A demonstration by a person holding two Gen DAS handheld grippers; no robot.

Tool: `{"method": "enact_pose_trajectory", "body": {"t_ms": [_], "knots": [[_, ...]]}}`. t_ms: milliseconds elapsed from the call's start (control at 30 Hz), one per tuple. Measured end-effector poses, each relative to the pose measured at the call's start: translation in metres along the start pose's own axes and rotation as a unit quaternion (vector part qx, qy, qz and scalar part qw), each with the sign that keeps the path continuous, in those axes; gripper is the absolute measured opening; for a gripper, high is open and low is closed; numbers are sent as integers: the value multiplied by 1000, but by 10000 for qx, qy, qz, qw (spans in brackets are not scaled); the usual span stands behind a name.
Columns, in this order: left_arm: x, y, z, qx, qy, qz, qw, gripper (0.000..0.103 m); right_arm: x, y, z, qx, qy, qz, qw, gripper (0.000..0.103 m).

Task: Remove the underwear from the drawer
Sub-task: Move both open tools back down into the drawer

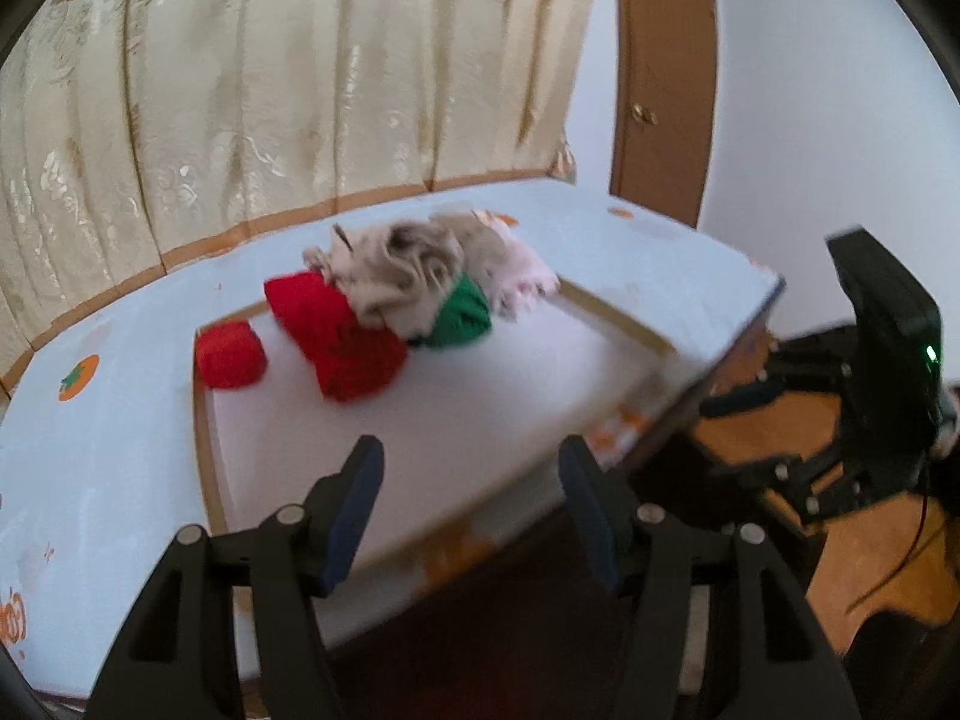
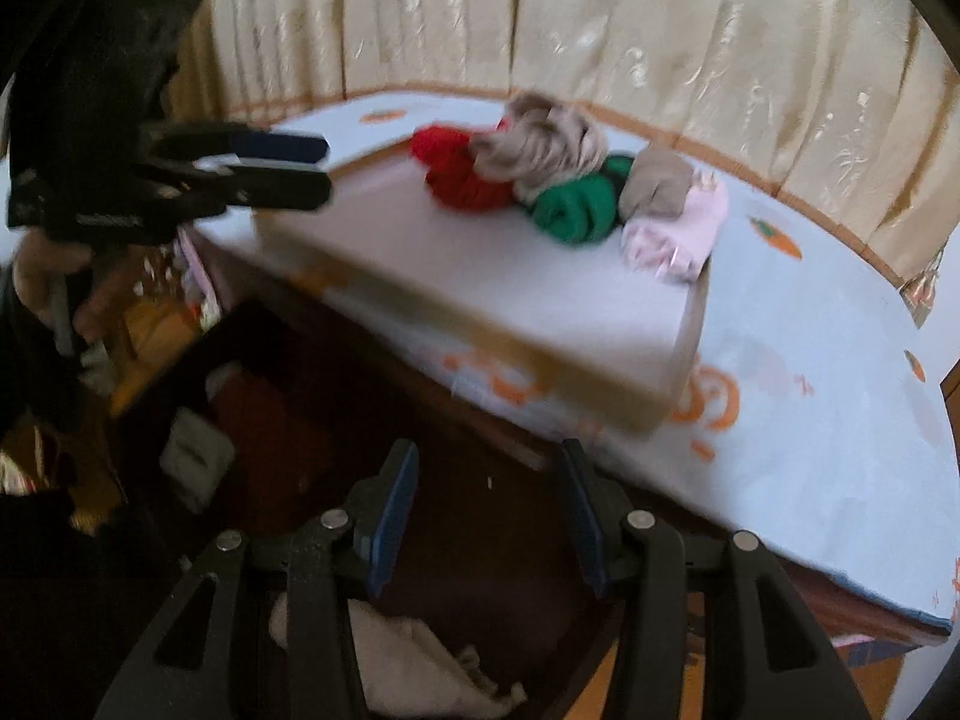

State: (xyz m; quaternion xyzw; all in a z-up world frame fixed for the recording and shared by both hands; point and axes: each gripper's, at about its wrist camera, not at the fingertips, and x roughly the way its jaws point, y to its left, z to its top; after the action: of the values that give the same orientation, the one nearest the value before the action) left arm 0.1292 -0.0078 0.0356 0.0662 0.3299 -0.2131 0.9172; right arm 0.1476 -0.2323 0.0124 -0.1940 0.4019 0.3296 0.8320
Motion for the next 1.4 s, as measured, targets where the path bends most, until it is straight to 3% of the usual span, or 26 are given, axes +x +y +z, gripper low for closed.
{"method": "enact_pose_trajectory", "body": {"t_ms": [300, 467, 833, 1233, 1400], "knots": [[-8, -20, -54, 488, 573, -44, 9972, 62, 16, 20, -37, -650, 561, 273, 9959, 50], [-1, -19, -75, 817, 969, -126, 9919, 62, 26, 31, -51, -1288, 931, 498, 9860, 50], [26, -13, -116, 1576, 1867, -353, 9691, 62, 51, 43, -64, -2148, 1558, 836, 9605, 50], [63, -20, -143, 2381, 2715, -603, 9306, 62, 69, 56, -75, -2841, 2066, 1205, 9285, 50], [72, -20, -152, 2461, 2894, -636, 9229, 62, 70, 62, -72, -3003, 2157, 1409, 9184, 50]]}}
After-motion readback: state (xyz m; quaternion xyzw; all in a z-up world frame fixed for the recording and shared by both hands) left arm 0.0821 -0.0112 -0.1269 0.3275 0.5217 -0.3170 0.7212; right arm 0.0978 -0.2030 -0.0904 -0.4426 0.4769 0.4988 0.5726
